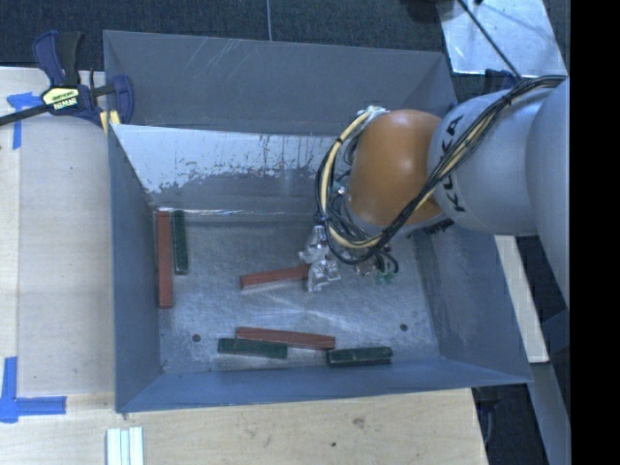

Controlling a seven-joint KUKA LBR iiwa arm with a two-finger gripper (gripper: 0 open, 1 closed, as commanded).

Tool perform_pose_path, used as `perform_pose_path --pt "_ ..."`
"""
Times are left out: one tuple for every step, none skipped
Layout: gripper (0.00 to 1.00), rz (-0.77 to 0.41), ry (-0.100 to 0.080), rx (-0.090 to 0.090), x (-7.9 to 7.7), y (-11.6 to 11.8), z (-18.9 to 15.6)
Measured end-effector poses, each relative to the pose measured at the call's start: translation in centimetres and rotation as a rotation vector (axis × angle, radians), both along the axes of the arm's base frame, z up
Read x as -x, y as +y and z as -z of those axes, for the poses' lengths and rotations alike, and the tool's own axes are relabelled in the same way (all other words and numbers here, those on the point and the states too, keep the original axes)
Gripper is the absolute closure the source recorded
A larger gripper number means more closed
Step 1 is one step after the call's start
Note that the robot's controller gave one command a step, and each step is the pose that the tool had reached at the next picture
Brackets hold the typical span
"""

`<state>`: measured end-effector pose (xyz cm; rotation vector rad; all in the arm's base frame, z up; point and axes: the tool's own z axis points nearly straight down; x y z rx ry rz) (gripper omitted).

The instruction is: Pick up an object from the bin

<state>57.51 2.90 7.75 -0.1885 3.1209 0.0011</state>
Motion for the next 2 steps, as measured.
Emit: perform_pose_path --pt "1.00 0.001 0.000 0.000 0.0 0.0 0.0" --pt "1.00 -0.063 0.005 0.002 -0.9 0.6 -17.7"
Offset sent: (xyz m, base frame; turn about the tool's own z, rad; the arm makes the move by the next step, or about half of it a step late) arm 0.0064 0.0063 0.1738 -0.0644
